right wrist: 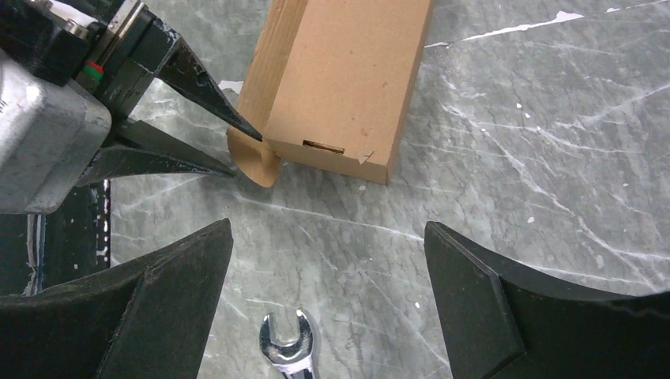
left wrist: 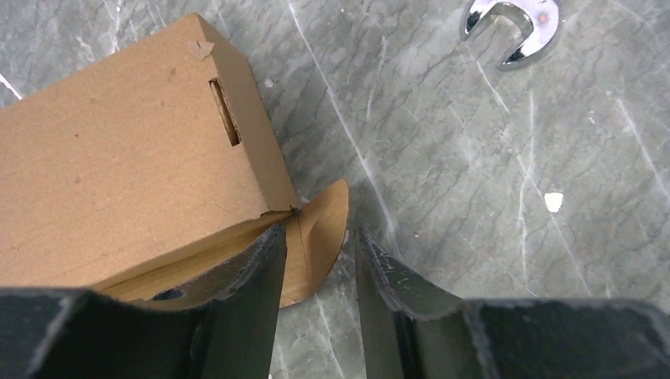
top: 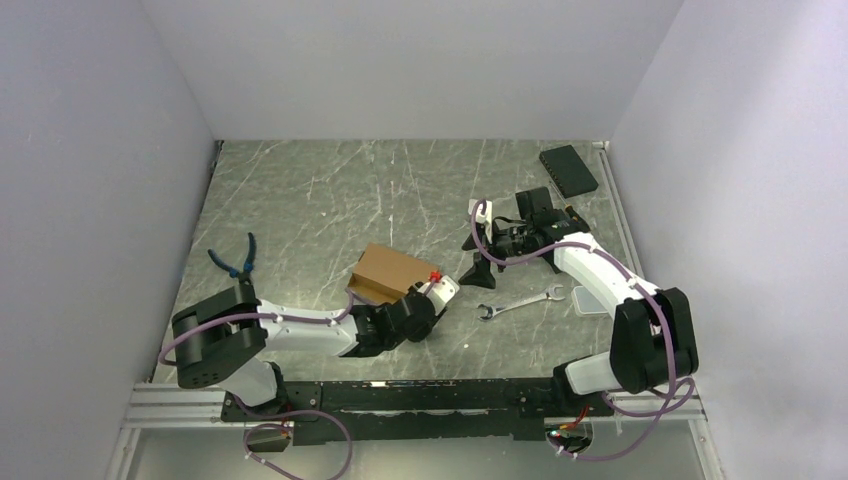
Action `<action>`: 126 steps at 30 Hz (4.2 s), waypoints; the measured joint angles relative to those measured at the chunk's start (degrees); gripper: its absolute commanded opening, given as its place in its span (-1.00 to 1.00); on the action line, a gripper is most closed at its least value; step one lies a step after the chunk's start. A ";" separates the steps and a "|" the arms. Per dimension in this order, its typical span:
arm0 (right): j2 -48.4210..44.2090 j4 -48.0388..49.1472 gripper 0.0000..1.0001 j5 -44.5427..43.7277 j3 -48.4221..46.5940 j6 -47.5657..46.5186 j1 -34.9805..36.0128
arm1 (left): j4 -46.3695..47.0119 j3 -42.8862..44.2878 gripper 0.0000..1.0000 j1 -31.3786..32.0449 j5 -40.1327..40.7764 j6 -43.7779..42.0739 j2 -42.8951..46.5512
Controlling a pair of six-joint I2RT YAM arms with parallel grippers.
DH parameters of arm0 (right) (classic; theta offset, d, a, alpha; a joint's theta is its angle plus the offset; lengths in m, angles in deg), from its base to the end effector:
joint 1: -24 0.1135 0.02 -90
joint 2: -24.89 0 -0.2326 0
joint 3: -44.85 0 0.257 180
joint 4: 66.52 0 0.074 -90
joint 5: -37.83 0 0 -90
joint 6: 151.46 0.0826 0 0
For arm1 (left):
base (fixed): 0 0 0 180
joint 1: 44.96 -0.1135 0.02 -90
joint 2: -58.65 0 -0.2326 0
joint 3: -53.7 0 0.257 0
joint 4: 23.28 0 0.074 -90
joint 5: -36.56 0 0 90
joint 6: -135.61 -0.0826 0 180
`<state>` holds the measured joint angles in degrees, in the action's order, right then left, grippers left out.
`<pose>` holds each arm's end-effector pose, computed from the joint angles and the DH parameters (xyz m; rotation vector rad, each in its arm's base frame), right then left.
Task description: Fold the paper box
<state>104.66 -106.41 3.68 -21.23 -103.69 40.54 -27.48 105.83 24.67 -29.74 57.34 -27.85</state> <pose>0.2680 0.1509 0.1847 -1.3850 1.6936 0.9562 0.1477 -0.3024 0.1073 0.8654 2.0211 -0.3386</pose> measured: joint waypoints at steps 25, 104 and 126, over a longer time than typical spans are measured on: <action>1.03 -0.55 0.88 -0.02 -0.37 0.37 -0.22 | 0.33 0.00 -0.92 0.11 3.13 0.66 -3.41; 29.11 23.17 0.04 -2.80 -4.63 51.52 4.57 | 13.81 -16.04 -1.00 -2.16 1.42 13.03 8.24; 29.42 22.53 0.06 -2.73 -5.22 51.30 4.87 | 14.19 -17.16 -1.00 -3.15 0.46 13.64 9.97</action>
<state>134.08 -83.88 0.95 -26.45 -52.40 45.41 -13.30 88.68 21.52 -29.28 70.98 -17.88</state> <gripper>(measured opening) 0.529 0.040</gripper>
